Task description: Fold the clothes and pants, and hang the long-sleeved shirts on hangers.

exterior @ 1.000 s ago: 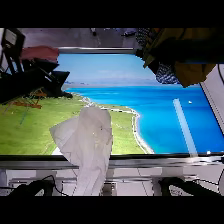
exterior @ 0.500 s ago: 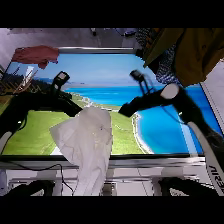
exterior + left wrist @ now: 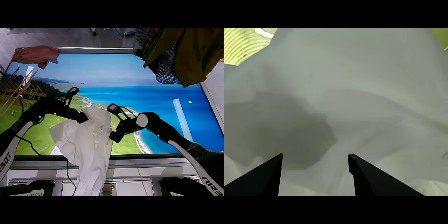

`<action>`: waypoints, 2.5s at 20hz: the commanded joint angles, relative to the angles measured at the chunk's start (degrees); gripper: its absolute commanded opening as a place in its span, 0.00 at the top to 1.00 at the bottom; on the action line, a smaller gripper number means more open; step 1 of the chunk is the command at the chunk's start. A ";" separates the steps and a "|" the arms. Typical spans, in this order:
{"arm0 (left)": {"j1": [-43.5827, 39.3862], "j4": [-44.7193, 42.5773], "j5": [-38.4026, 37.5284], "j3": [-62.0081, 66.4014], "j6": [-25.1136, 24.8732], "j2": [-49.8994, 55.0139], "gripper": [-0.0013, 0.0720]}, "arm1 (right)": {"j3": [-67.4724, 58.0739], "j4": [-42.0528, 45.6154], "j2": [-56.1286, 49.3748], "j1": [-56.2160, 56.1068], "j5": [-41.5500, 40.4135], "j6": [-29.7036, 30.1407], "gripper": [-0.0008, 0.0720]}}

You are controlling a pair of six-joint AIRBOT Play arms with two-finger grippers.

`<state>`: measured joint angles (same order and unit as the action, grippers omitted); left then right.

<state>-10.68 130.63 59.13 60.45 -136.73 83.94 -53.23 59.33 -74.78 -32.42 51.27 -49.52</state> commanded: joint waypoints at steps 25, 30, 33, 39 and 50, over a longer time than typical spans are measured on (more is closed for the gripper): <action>-2.54 0.20 -4.68 -0.02 -13.14 2.19 0.78 | -2.91 -7.21 5.31 -5.51 0.46 -5.81 0.94; -2.54 5.33 -16.87 1.27 -10.71 3.37 0.94 | -3.72 -9.68 5.20 -13.88 1.51 -5.49 0.94; -2.23 5.29 -14.75 5.95 -10.64 3.80 0.94 | -3.72 -9.99 5.07 -17.14 -2.27 -7.67 0.94; 4.96 4.26 9.84 11.30 4.50 2.16 0.68 | -3.74 -5.14 5.16 -14.62 -0.87 -9.66 0.94; -1.38 -3.74 7.45 -3.93 -34.29 -2.14 0.27 | -3.74 -5.35 8.07 3.91 7.63 -9.44 0.94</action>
<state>-8.54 132.20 70.94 57.67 -165.71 82.08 -56.93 53.87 -67.09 -31.59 57.32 -58.98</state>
